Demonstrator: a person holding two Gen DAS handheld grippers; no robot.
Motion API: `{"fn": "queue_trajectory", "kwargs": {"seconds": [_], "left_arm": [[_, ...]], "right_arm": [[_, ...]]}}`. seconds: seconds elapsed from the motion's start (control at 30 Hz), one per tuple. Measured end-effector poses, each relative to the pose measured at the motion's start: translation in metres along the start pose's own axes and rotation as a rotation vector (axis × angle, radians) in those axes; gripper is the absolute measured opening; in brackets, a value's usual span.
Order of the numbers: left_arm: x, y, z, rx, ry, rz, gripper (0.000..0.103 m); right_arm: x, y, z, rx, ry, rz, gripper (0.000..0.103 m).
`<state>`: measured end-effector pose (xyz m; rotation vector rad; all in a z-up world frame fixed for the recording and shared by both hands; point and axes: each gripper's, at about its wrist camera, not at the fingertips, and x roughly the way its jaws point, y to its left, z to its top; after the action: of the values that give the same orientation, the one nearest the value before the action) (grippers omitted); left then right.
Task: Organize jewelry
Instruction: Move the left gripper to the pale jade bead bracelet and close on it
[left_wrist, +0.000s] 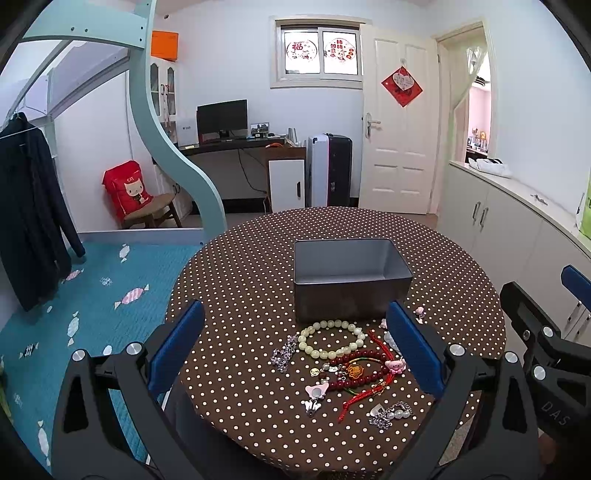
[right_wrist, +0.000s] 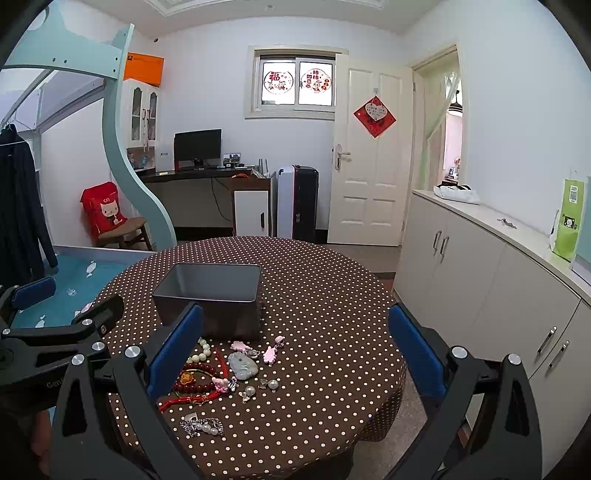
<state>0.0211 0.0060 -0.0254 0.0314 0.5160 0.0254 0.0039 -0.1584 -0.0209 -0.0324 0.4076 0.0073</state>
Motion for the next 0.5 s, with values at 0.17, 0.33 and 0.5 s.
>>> {"fn": "queue_trajectory", "kwargs": {"seconds": [0.17, 0.33, 0.5], "left_arm": [[0.008, 0.002, -0.004, 0.004, 0.028, -0.014, 0.098], [0.021, 0.01, -0.009, 0.003, 0.074, -0.036, 0.098], [0.041, 0.016, -0.017, 0.02, 0.151, -0.062, 0.098]], "right_arm": [[0.009, 0.002, -0.003, -0.006, 0.026, 0.003, 0.096], [0.023, 0.005, -0.009, -0.006, 0.079, 0.017, 0.096], [0.037, 0.008, -0.014, 0.002, 0.143, 0.076, 0.096]]}}
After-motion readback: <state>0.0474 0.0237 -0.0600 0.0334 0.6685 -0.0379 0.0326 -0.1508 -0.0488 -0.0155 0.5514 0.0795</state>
